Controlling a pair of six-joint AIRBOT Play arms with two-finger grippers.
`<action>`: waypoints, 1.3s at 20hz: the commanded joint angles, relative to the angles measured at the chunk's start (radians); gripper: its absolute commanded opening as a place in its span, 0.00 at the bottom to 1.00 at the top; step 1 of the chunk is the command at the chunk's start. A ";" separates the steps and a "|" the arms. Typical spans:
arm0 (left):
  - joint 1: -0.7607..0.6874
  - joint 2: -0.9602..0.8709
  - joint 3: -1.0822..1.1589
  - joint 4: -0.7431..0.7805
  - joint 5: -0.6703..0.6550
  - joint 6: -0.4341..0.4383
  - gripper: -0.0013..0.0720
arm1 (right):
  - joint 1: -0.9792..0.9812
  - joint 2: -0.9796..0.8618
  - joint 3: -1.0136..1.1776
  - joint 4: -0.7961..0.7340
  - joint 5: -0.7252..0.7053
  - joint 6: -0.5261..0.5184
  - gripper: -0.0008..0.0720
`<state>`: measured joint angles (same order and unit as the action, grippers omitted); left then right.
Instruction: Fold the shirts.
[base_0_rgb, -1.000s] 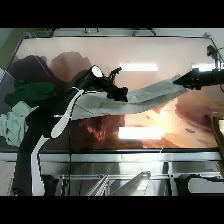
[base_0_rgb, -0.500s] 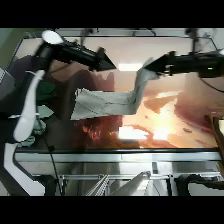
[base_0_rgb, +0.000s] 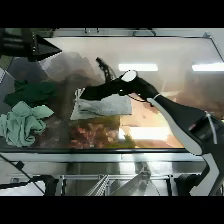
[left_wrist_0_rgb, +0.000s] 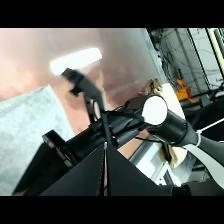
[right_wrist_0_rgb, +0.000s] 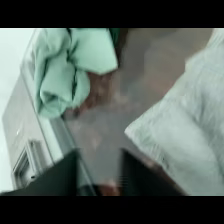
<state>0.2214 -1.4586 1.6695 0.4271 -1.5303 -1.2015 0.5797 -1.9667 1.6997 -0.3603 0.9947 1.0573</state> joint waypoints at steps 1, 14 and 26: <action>0.080 0.102 -0.160 -0.005 0.006 0.079 0.02 | -0.018 -0.073 0.059 -0.038 0.241 0.027 0.04; 0.108 0.279 -0.600 -0.002 0.111 0.187 0.05 | -0.414 0.170 -0.175 -0.518 0.167 0.331 0.91; 0.108 0.274 -0.613 -0.008 0.127 0.187 0.67 | -0.338 -0.024 -0.174 -0.293 0.090 0.286 0.76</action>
<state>0.3283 -1.1858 1.0573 0.4187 -1.4048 -1.0145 0.2199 -1.9621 1.5276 -0.7338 1.0912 1.3792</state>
